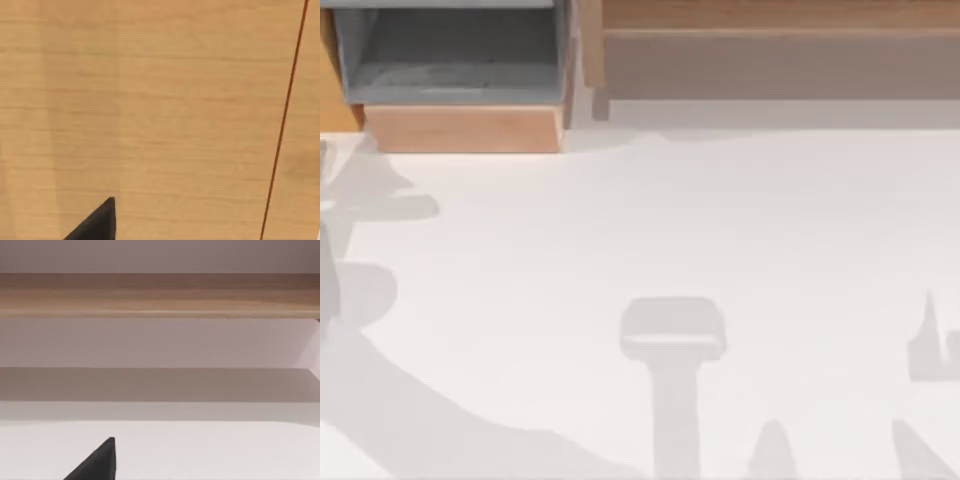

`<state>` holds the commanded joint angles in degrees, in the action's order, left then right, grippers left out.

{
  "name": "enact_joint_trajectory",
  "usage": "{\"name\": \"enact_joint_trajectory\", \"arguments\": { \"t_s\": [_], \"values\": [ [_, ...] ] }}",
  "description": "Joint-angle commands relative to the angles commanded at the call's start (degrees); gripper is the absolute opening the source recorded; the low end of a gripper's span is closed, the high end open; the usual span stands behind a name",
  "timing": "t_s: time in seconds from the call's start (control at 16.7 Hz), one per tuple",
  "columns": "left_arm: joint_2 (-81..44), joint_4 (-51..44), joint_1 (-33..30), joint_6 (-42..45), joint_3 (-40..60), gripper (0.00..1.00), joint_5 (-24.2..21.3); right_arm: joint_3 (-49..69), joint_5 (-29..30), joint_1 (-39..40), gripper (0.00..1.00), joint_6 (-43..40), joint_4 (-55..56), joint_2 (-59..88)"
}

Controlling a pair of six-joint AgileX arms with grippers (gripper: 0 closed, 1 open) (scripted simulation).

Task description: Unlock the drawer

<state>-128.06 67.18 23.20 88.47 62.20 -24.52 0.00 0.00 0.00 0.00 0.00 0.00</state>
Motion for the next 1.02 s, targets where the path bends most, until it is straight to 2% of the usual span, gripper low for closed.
{"name": "enact_joint_trajectory", "arguments": {
  "t_s": [0.18, 0.48, 1.02],
  "values": [
    [-2.62, 0.14, 0.80, 2.32, 0.83, 1.00, -2.13, 0.00, 0.00, 0.00, 1.00, 0.00, 0.00, 0.00],
    [-2.59, -0.04, 0.51, 2.25, 0.75, 1.00, -1.97, 0.00, 0.00, 0.00, 1.00, 0.00, 0.00, 0.00],
    [-5.69, -3.32, -0.66, 2.28, 7.39, 1.00, -0.71, 0.00, 0.00, 0.00, 1.00, 0.00, 0.00, 0.00]
  ]
}}
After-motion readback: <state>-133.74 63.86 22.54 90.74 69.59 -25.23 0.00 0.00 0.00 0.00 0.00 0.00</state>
